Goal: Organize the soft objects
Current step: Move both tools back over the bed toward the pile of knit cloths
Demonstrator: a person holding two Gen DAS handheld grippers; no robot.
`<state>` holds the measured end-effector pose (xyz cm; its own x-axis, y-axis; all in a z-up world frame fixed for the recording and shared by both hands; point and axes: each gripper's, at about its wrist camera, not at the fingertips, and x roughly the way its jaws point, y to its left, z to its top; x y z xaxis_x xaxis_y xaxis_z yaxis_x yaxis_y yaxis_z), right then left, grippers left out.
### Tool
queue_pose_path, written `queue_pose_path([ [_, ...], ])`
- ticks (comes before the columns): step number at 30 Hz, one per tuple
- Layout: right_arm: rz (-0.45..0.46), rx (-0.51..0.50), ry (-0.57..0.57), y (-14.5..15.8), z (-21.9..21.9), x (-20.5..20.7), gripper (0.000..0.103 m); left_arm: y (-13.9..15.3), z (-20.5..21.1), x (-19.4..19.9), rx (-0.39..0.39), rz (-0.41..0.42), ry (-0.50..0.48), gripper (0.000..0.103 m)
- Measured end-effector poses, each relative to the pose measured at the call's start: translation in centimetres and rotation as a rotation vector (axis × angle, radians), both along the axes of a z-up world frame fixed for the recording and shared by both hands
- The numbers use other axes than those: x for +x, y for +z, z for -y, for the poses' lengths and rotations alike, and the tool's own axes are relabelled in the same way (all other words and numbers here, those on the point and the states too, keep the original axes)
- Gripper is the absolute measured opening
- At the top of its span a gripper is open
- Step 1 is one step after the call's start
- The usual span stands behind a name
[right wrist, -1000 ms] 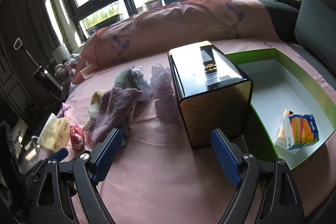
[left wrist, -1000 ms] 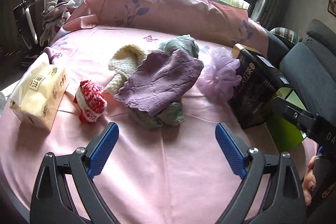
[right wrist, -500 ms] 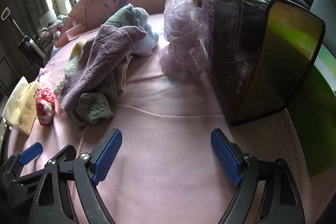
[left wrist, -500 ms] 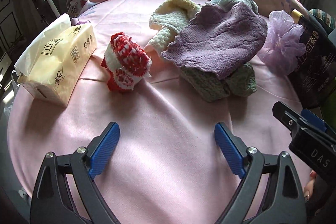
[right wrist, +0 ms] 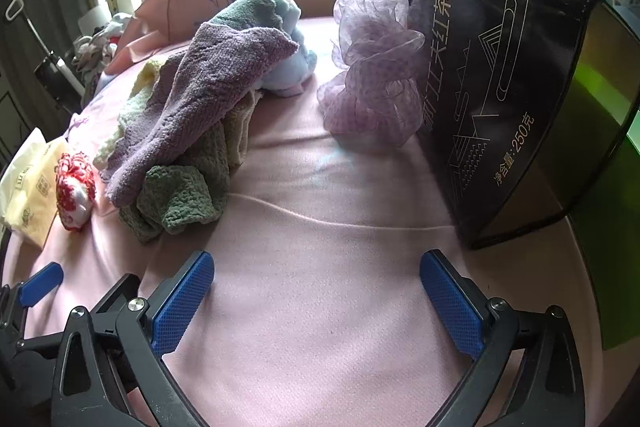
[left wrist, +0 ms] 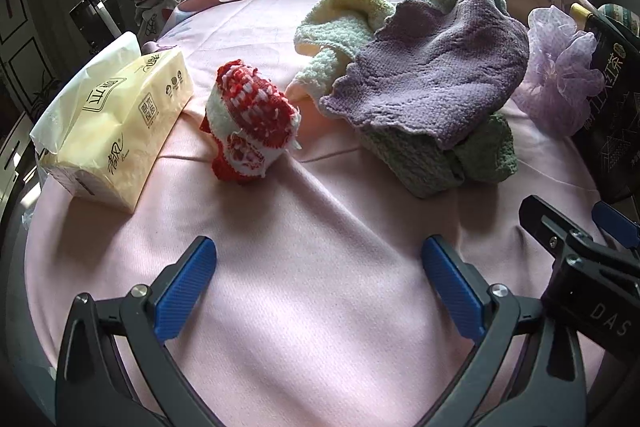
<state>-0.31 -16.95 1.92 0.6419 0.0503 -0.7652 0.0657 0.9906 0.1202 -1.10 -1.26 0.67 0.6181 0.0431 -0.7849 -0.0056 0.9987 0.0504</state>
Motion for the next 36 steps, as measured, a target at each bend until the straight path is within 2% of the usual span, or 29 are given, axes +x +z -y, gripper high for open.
queue_pose_path([
  [36,0.000,0.001,0.001,-0.05,0.04,0.03,0.103,0.09,0.30,-0.28,0.003,0.006,0.005,0.102],
])
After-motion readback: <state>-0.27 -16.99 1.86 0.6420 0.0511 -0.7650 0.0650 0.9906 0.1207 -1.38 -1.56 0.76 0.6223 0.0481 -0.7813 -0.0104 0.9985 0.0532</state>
